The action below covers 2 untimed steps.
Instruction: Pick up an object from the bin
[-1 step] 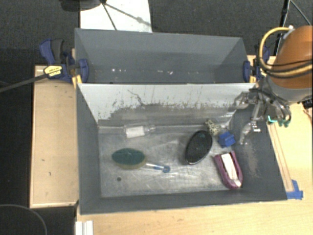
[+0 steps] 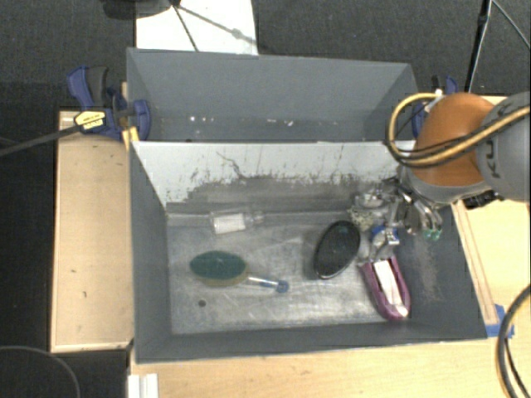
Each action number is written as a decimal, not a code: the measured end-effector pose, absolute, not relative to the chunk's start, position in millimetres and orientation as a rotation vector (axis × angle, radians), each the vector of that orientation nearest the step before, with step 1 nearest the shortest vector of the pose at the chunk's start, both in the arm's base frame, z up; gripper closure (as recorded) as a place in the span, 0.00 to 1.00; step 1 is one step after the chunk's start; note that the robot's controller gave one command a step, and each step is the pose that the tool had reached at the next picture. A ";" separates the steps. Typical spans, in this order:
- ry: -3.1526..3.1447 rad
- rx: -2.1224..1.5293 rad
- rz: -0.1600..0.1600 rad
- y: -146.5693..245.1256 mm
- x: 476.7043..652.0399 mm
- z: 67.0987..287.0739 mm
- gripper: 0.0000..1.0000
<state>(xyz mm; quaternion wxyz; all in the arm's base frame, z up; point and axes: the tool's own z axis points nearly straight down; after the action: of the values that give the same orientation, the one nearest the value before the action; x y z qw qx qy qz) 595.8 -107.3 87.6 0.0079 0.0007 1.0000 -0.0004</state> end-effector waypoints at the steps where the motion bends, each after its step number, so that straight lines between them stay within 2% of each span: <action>1: 3.119 -0.206 0.003 -60.4 550.9 73.5 0.00; 2: 3.113 -0.208 -0.003 -63.3 552.9 75.7 1.00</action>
Offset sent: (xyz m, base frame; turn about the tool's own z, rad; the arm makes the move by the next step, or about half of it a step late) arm -0.0491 0.0440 -0.0176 -0.1338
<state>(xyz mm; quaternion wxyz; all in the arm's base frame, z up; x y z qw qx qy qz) 552.9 -63.3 75.7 0.0109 -0.0668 0.9977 -0.0011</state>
